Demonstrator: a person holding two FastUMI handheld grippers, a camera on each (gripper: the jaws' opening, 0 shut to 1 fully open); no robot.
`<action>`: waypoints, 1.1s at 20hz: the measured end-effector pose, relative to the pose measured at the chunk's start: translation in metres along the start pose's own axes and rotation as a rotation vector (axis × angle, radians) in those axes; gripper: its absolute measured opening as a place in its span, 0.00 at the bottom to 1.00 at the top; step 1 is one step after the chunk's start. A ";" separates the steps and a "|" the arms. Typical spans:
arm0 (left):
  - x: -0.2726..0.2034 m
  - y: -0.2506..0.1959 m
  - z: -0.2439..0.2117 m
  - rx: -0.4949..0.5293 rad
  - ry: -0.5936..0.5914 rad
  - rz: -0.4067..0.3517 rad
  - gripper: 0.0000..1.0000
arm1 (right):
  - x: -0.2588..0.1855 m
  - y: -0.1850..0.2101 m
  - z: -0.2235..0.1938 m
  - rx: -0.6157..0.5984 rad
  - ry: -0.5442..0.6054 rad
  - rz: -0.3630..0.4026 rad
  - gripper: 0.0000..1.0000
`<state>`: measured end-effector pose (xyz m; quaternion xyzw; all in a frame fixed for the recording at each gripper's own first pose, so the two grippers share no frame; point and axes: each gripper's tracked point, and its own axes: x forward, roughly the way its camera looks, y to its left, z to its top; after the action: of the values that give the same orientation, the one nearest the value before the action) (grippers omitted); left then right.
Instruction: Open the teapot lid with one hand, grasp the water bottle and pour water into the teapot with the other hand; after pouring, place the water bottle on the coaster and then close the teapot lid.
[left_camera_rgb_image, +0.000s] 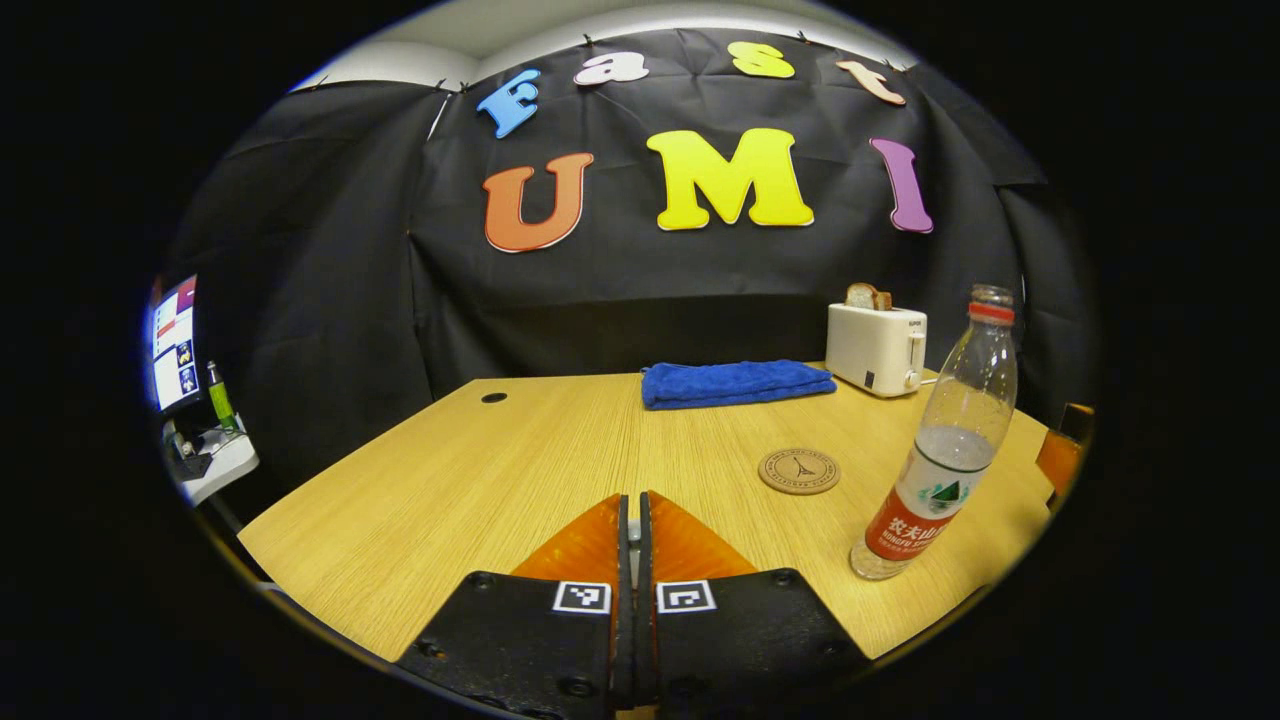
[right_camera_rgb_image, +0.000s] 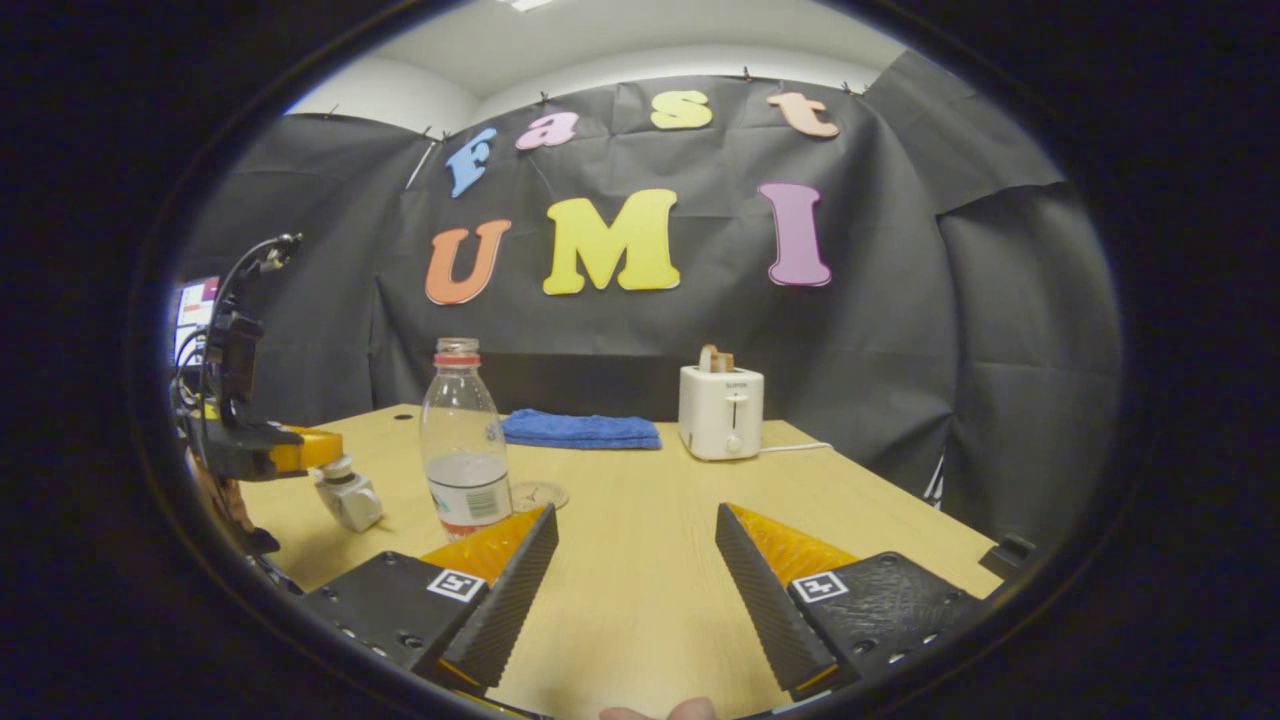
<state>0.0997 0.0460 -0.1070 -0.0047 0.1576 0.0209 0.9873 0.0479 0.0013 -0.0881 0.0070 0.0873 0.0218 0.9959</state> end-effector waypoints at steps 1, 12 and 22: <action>-0.002 0.000 0.006 0.000 -0.015 -0.004 0.03 | 0.000 0.003 -0.001 -0.002 0.004 0.008 0.97; -0.036 0.019 0.025 -0.040 -0.073 -0.030 0.03 | -0.011 0.049 -0.014 -0.009 0.022 0.102 0.95; -0.050 0.034 0.027 -0.060 -0.098 -0.048 0.03 | 0.010 0.087 -0.035 0.003 0.107 0.147 0.97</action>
<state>0.0596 0.0780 -0.0660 -0.0371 0.1080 0.0024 0.9935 0.0484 0.0888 -0.1227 0.0138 0.1398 0.0952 0.9855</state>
